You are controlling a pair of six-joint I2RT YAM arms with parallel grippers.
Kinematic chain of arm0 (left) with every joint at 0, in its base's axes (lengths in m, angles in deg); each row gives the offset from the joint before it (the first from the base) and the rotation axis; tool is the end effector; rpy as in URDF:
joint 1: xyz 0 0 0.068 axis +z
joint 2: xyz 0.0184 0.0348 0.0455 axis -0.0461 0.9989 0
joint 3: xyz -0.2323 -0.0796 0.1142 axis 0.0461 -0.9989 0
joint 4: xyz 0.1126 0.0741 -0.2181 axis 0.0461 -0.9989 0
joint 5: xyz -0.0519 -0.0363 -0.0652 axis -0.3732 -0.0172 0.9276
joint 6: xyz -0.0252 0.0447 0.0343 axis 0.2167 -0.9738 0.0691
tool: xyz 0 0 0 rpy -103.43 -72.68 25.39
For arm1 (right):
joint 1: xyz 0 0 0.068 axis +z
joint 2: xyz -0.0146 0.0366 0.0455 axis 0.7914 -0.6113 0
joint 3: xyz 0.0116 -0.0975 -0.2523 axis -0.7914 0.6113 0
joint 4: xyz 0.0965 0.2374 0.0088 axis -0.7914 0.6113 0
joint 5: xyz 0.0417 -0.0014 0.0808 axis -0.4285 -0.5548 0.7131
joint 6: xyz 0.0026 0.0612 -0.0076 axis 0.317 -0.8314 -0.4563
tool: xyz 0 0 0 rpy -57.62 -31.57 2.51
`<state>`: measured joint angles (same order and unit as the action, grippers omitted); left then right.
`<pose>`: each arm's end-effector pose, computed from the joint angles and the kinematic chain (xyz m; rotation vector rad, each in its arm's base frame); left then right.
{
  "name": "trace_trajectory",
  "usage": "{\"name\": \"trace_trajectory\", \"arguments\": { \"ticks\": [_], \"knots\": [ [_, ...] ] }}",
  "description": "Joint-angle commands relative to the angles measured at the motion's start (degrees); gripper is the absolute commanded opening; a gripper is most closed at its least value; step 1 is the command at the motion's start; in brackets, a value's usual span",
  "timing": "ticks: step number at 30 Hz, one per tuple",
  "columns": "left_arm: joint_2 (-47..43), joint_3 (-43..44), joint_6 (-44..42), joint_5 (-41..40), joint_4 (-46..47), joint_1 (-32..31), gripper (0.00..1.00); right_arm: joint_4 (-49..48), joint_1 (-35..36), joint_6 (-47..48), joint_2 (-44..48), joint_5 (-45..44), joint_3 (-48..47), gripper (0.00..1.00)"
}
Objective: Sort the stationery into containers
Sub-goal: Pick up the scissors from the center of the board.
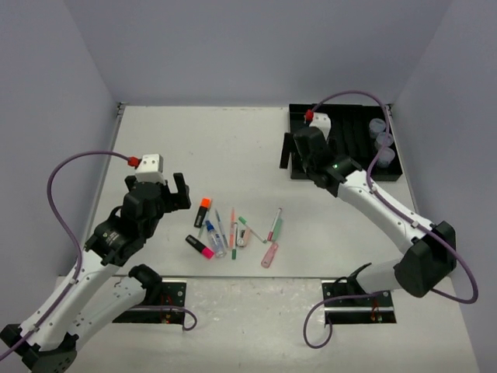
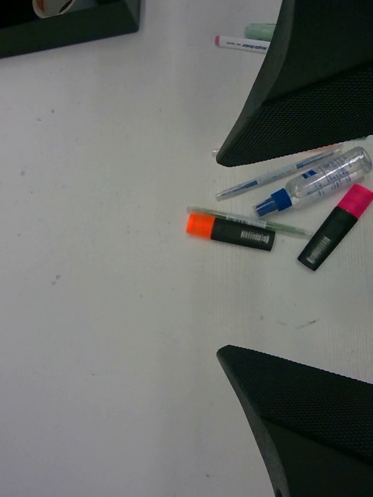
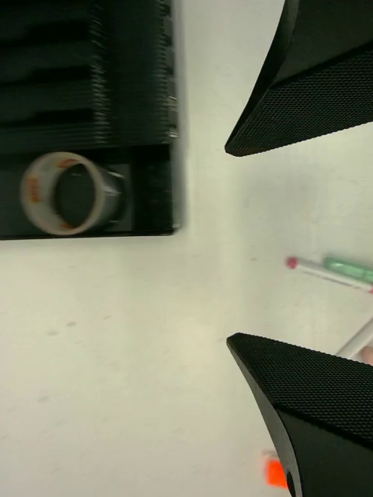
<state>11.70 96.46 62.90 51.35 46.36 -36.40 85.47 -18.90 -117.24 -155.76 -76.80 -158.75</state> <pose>0.1309 -0.0611 0.3165 -0.1396 1.9809 -0.1581 0.2767 0.1569 0.3230 0.1517 2.1444 0.0837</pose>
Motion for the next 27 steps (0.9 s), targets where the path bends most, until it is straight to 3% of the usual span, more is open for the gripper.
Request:
{"name": "trace_trajectory", "arguments": {
  "ticks": [1, 7, 12, 16, 21, 23, 27],
  "knots": [
    [0.47, 0.82, -0.51, 1.04, 1.25, 0.45, 1.0, -3.16, -0.18, -11.83, 0.73, 10.34, 9.61, 0.99],
    [0.2, 0.61, -0.72, 1.95, 1.56, 0.42, 1.0, -3.47, 6.58, -23.16, 4.26, 7.31, 20.44, 0.87],
    [0.92, 0.52, -1.09, 2.97, 1.74, 0.36, 1.0, -7.85, 13.7, -29.22, 7.31, 4.61, 27.36, 0.62],
    [1.38, 0.48, -1.4, 4.16, 2.02, 0.36, 1.0, -4.95, 14.43, -30.6, 2.82, 4.83, 25.72, 0.51],
    [1.3, 0.43, -1.43, 4.26, 2.15, 0.36, 1.0, -1.88, 16.77, -32.3, -1.21, 2.94, 23.03, 0.49],
    [1.21, 0.36, -1.49, 4.36, 2.15, 0.36, 1.0, -0.65, 18.05, -33.98, -1.94, 1.73, 22.8, 0.41],
    [1.21, 0.43, -1.54, 4.65, 2.19, 0.36, 1.0, -0.3, 18.8, -35.54, -3.28, 1.83, 23.32, 0.35]
  ]
}}
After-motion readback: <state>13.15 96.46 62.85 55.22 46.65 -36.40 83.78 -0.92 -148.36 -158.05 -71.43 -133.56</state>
